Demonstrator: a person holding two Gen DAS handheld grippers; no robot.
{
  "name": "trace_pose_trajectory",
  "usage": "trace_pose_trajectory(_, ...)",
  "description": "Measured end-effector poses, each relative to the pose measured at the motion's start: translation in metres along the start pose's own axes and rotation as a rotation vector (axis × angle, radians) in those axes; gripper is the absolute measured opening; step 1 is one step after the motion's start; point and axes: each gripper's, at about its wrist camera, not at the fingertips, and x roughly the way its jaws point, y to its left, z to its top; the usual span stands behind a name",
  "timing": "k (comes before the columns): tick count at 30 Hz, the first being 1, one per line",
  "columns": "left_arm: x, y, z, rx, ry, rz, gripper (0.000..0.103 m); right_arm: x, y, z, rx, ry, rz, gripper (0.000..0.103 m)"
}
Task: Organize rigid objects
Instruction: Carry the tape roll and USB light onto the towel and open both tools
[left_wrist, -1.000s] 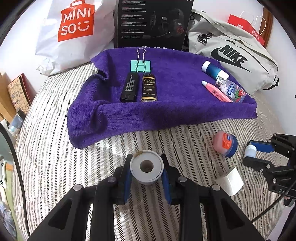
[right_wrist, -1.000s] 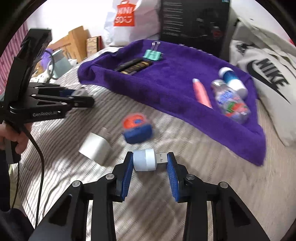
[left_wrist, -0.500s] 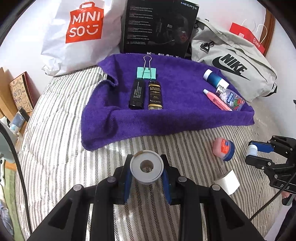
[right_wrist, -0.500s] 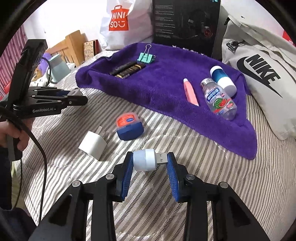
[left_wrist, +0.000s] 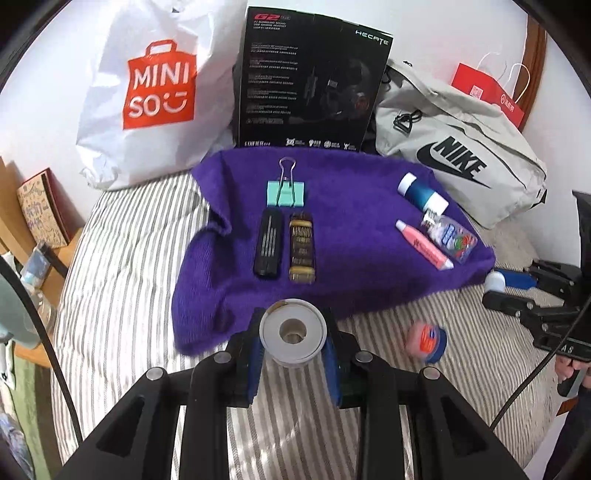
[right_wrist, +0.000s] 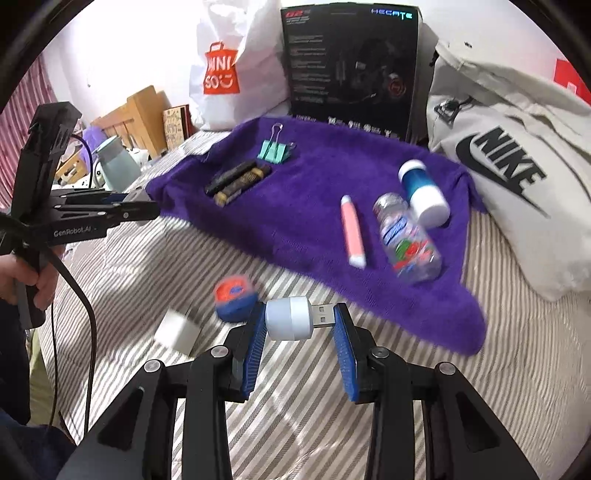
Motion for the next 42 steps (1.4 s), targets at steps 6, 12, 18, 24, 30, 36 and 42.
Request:
trace_pose_trajectory(6, 0.011, 0.006, 0.019, -0.008, 0.000, -0.005, 0.027, 0.007, -0.013, 0.037, -0.012, -0.027, -0.005, 0.036)
trace_pose_trajectory(12, 0.023, 0.016, 0.029, -0.021, 0.008, -0.001, 0.027, 0.046, -0.019, 0.066, -0.016, 0.021, 0.017, 0.036)
trace_pose_trajectory(18, 0.031, 0.023, 0.034, -0.025, 0.012, -0.008, 0.027, 0.074, -0.015, 0.072, -0.024, 0.081, 0.033, 0.036)
trace_pose_trajectory(24, 0.038, 0.028, 0.040, -0.027, 0.019, -0.017, 0.027, 0.089, -0.012, 0.072, -0.040, 0.130, 0.019, 0.036)
trace_pose_trajectory(30, 0.042, 0.028, 0.044, -0.022, 0.022, -0.024, 0.027, 0.093, -0.011, 0.077, -0.050, 0.156, 0.017, 0.036)
trace_pose_trajectory(36, 0.050, 0.023, 0.051, -0.008, 0.034, -0.031, 0.027, 0.095, -0.014, 0.080, -0.055, 0.177, 0.016, 0.047)
trace_pose_trajectory(42, 0.062, 0.010, 0.059, 0.009, 0.048, -0.046, 0.027, 0.087, -0.028, 0.080, 0.005, 0.173, 0.062, 0.051)
